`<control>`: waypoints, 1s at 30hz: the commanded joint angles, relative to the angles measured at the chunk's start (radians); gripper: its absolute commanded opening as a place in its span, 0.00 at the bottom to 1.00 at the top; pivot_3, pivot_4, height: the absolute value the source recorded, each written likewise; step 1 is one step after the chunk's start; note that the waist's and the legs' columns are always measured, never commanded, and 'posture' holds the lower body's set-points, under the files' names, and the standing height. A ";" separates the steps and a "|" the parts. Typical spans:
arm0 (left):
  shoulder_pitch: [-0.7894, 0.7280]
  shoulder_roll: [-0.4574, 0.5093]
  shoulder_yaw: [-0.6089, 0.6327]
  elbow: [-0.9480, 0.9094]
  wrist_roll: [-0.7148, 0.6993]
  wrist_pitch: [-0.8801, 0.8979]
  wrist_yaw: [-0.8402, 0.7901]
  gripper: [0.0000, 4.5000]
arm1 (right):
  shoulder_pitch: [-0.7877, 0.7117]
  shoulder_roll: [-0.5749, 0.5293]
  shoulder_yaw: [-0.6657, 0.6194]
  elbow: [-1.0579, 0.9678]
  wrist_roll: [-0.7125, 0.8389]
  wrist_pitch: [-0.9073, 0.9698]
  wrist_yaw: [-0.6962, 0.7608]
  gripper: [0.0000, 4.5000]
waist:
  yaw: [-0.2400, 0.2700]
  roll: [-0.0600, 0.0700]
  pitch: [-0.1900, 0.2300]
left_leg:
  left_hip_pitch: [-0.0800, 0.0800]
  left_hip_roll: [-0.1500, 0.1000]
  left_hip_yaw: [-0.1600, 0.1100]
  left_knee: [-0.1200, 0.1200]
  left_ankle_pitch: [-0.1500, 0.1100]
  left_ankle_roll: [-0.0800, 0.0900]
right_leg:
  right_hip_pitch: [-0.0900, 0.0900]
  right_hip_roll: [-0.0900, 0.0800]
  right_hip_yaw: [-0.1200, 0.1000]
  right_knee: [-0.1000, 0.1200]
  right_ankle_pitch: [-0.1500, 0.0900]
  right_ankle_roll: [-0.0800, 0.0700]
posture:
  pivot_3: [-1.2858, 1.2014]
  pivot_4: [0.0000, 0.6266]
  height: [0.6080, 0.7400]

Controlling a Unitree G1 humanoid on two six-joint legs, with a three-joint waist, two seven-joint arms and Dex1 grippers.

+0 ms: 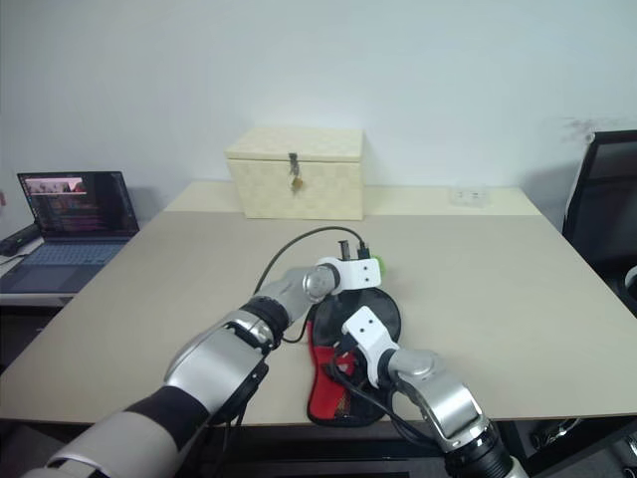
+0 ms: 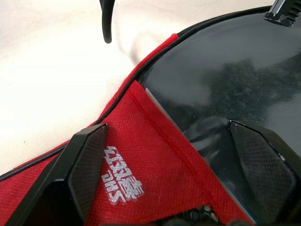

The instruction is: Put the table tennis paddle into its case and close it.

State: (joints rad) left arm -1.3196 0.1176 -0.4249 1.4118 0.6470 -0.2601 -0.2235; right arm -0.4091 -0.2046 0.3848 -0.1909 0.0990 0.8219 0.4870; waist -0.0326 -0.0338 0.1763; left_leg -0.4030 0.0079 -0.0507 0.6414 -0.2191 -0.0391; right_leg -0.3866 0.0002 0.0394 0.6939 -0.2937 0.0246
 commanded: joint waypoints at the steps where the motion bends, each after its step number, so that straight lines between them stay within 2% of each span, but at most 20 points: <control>1: -0.043 0.004 0.018 -0.023 -0.012 0.018 0.034 0.00 | 0.048 0.008 0.047 0.124 -0.004 0.073 -0.001 1.00 | -0.001 0.000 0.000 | 0.000 0.000 0.000 0.000 0.000 0.000 | 0.000 0.000 0.000 0.000 0.000 0.000 | 0.52 0.24 1.00; 8: -0.042 -0.016 -0.029 -0.020 0.037 0.036 0.064 0.00 | 0.045 0.018 0.050 0.131 -0.013 0.070 -0.011 1.00 | -0.002 0.000 0.000 | 0.003 0.000 0.001 0.000 0.000 0.000 | 0.002 0.001 0.001 0.000 0.000 0.000 | 0.52 0.24 1.00; 20: -0.086 -0.121 -0.188 -0.021 0.180 -0.070 0.180 0.00 | 0.099 0.000 0.056 0.073 -0.011 0.089 -0.027 1.00 | 0.002 -0.001 -0.001 | 0.002 0.000 0.000 -0.001 0.000 0.000 | 0.003 0.001 0.000 -0.003 0.000 0.000 | 0.52 0.24 1.00; 30: -0.097 -0.185 -0.225 -0.022 0.205 -0.140 0.210 0.00 | 0.102 0.012 0.059 0.076 -0.008 0.085 -0.033 1.00 | 0.002 -0.001 -0.001 | 0.002 0.000 0.000 -0.006 0.000 0.000 | 0.004 0.000 0.000 -0.010 0.000 0.000 | 0.52 0.24 1.00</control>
State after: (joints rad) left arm -1.3499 -0.0241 -0.6489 1.4336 0.8639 -0.3452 -0.0517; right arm -0.3708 -0.1895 0.3844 -0.2221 0.0888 0.8215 0.4408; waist -0.0304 -0.0344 0.1754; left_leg -0.4006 0.0080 -0.0503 0.6346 -0.2191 -0.0393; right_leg -0.3828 0.0006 0.0397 0.6837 -0.2936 0.0249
